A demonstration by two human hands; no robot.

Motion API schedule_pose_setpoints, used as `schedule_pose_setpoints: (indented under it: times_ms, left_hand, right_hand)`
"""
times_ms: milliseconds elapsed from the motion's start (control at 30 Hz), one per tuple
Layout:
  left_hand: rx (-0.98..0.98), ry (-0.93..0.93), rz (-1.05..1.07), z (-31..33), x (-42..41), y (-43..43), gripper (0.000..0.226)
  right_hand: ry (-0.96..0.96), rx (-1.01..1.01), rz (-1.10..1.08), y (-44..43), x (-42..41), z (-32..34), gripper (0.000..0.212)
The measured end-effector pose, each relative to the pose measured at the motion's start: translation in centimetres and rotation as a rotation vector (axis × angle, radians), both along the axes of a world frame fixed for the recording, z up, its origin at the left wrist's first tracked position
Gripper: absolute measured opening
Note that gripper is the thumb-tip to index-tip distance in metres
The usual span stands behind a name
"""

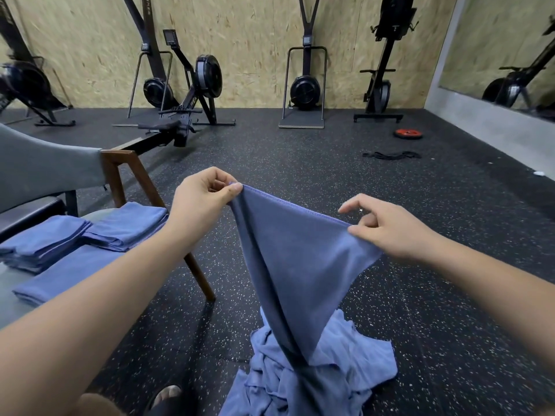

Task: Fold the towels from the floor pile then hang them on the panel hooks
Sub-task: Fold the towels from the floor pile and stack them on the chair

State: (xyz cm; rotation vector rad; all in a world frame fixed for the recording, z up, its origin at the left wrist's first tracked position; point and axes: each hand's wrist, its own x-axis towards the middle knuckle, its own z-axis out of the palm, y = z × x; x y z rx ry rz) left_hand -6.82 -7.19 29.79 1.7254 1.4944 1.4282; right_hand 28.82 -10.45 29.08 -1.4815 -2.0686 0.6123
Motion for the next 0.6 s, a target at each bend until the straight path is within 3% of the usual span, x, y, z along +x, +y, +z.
schedule_pose_setpoints:
  times_ms: [133,233,333,467,600]
  left_hand:
    - [-0.005,0.003,-0.034,-0.2,0.9,-0.2,0.008]
    - [0.003,0.021,-0.068,-0.1,2.0,-0.5,0.008]
    - [0.017,0.034,-0.122,0.3,3.1,-1.3,0.009]
    - [0.032,-0.008,-0.252,0.9,4.9,-2.8,0.009]
    - [0.034,-0.005,-0.357,1.7,6.6,-4.4,0.017]
  right_hand:
    - [0.346,-0.186,0.11,-1.5,-1.4,1.8,0.026]
    - [0.454,-0.282,0.182,-2.5,-2.2,2.4,0.033]
    - [0.391,-0.237,0.259,-3.3,-2.5,2.9,0.031]
    - [0.28,-0.021,0.27,-3.6,-3.3,3.1,0.013]
    - [0.092,0.233,0.253,-3.6,-3.6,3.2,0.016]
